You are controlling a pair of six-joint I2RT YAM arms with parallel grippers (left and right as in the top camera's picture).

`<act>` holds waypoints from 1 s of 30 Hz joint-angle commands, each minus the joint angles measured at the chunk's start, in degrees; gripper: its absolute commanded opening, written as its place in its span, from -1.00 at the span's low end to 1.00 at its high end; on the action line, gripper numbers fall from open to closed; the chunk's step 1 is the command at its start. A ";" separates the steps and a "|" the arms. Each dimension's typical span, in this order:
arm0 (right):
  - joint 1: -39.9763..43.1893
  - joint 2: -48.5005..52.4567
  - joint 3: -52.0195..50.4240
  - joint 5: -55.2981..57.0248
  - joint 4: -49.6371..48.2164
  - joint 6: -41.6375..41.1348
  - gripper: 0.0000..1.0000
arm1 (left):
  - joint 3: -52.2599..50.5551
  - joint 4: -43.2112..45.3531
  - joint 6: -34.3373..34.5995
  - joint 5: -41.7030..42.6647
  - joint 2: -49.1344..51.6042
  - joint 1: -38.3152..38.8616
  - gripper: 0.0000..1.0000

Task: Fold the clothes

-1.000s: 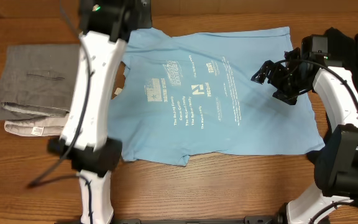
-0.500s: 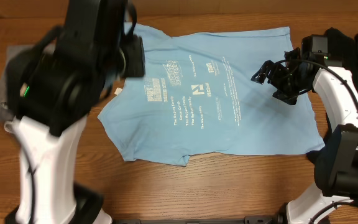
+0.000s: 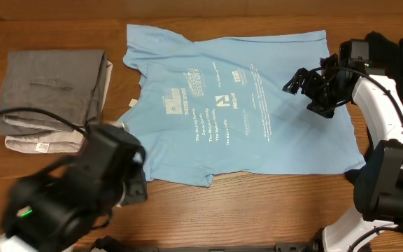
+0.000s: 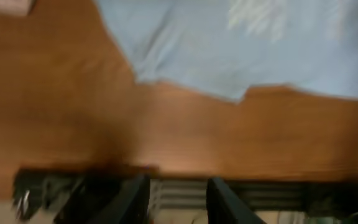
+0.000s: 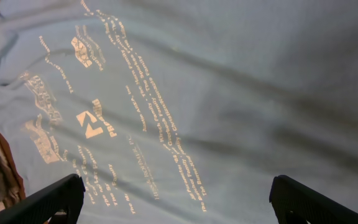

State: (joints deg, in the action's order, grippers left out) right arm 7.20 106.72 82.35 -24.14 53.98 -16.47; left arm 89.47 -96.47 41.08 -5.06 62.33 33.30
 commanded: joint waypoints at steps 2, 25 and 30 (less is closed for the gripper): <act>0.22 0.02 0.96 -0.37 -0.24 0.00 1.00 | -17.94 3.43 4.35 0.92 1.22 0.13 -0.27; 0.22 0.02 0.96 -0.37 -0.24 0.00 1.00 | -55.89 46.69 11.80 1.68 7.37 -6.27 0.11; 0.22 0.02 0.96 -0.37 -0.24 0.00 1.00 | -55.93 53.40 10.71 5.79 7.41 -13.49 0.10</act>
State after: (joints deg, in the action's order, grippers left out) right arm 7.20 106.72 82.35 -24.16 54.00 -16.49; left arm 33.63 -46.28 50.72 -2.11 69.65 23.24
